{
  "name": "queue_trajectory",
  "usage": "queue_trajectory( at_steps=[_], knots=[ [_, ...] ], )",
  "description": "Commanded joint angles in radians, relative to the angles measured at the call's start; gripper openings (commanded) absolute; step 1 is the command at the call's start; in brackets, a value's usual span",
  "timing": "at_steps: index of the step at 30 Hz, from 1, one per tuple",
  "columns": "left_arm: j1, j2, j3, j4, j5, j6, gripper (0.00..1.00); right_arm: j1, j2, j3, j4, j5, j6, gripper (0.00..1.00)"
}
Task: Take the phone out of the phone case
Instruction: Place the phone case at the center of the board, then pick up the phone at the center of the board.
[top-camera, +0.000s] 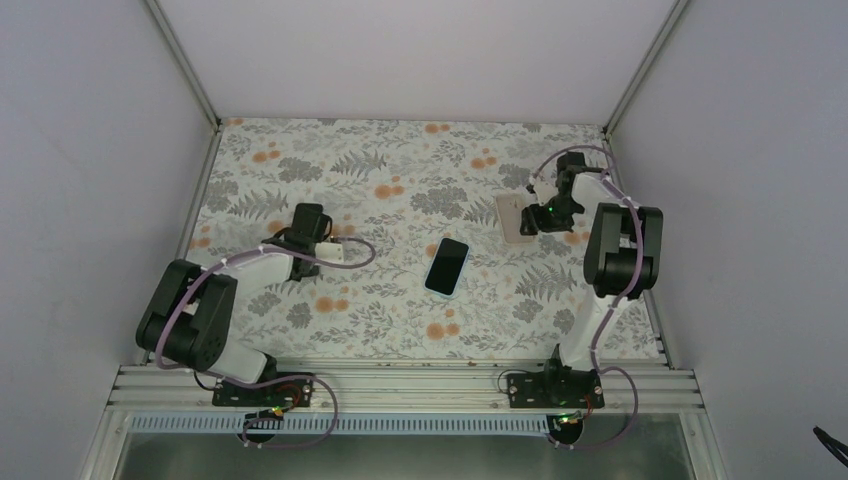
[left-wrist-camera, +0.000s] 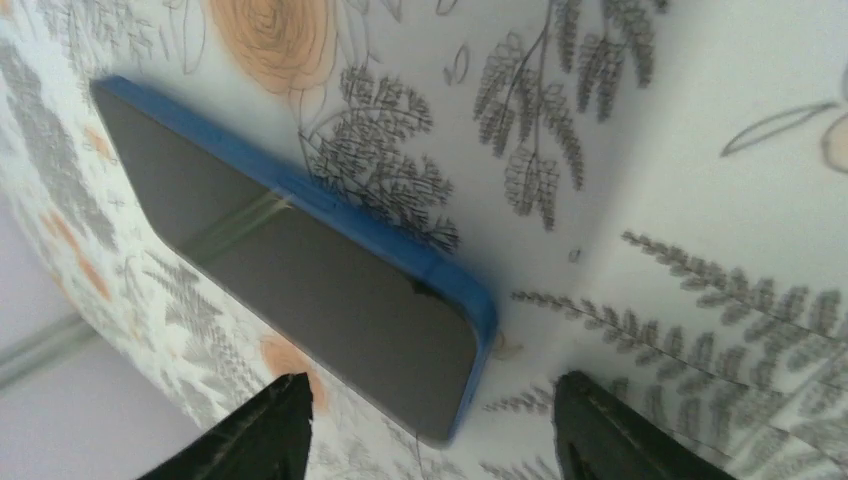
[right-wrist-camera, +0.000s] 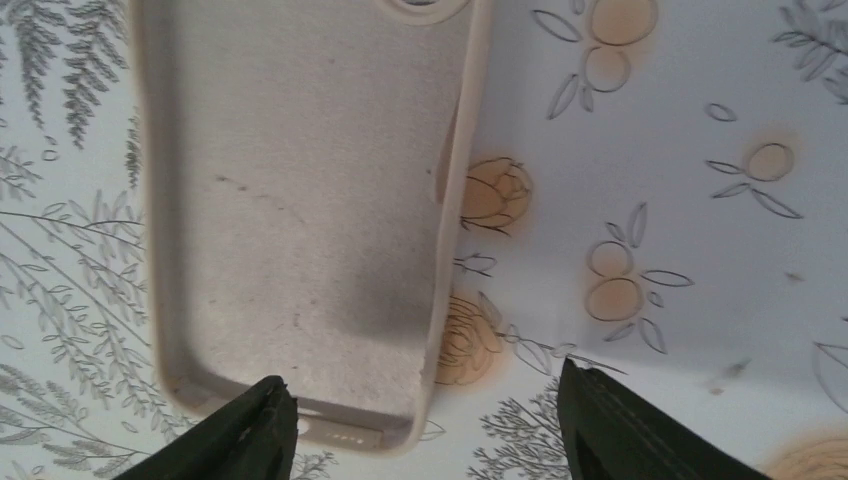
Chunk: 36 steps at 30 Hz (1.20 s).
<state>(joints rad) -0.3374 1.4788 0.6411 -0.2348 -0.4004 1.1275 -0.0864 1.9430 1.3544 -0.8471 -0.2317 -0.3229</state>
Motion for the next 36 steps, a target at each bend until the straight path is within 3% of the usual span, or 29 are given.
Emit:
queue_trajectory(
  at_steps=[1, 3, 5, 9, 12, 14, 15, 16, 17, 18, 22, 28, 36],
  knots=[
    [-0.024, -0.069, 0.049, -0.277, 0.174, -0.062, 0.76, -0.023, -0.057, -0.005, 0.007, 0.100, 0.001, 0.71],
    [-0.028, -0.110, 0.122, -0.415, 0.291, -0.080, 0.98, -0.023, -0.130, -0.038, 0.036, 0.200, -0.009, 0.75],
    [-0.029, -0.141, 0.239, -0.584, 0.446, -0.099, 1.00, -0.018, -0.237, -0.073, 0.057, 0.255, -0.045, 0.80],
    [-0.028, -0.181, 0.547, -0.770, 0.747, -0.143, 1.00, 0.054, -0.523, -0.146, 0.031, 0.170, -0.187, 0.87],
    [-0.027, -0.171, 0.698, -0.716, 0.883, -0.198, 1.00, 0.163, -0.693, -0.216, 0.017, 0.116, -0.241, 0.87],
    [-0.033, -0.121, 0.754, -0.595, 0.856, -0.291, 1.00, 0.242, -0.772, -0.261, 0.002, 0.073, -0.263, 0.81],
    [-0.034, -0.082, 0.784, -0.553, 0.839, -0.344, 0.94, 0.274, -0.802, -0.285, 0.006, 0.061, -0.264, 0.74],
    [-0.036, -0.030, 0.819, -0.532, 0.832, -0.375, 0.74, 0.300, -0.820, -0.311, 0.016, 0.057, -0.261, 0.54],
    [-0.041, 0.026, 0.858, -0.521, 0.812, -0.415, 0.32, 0.317, -0.828, -0.341, 0.031, 0.059, -0.242, 0.21],
    [-0.048, 0.090, 0.899, -0.517, 0.780, -0.459, 0.07, 0.331, -0.824, -0.360, 0.050, 0.068, -0.217, 0.06],
    [-0.124, 0.282, 0.960, -0.567, 0.755, -0.438, 0.02, 0.338, -0.705, -0.399, 0.079, 0.035, -0.139, 0.03],
    [-0.274, 0.287, 0.675, -0.285, 0.661, -0.373, 0.02, 0.344, -0.469, -0.377, 0.087, -0.054, -0.137, 0.03],
    [-0.357, 0.360, 0.629, -0.247, 0.669, -0.355, 0.02, 0.345, -0.244, -0.305, 0.050, -0.173, -0.180, 0.04]
  ],
)
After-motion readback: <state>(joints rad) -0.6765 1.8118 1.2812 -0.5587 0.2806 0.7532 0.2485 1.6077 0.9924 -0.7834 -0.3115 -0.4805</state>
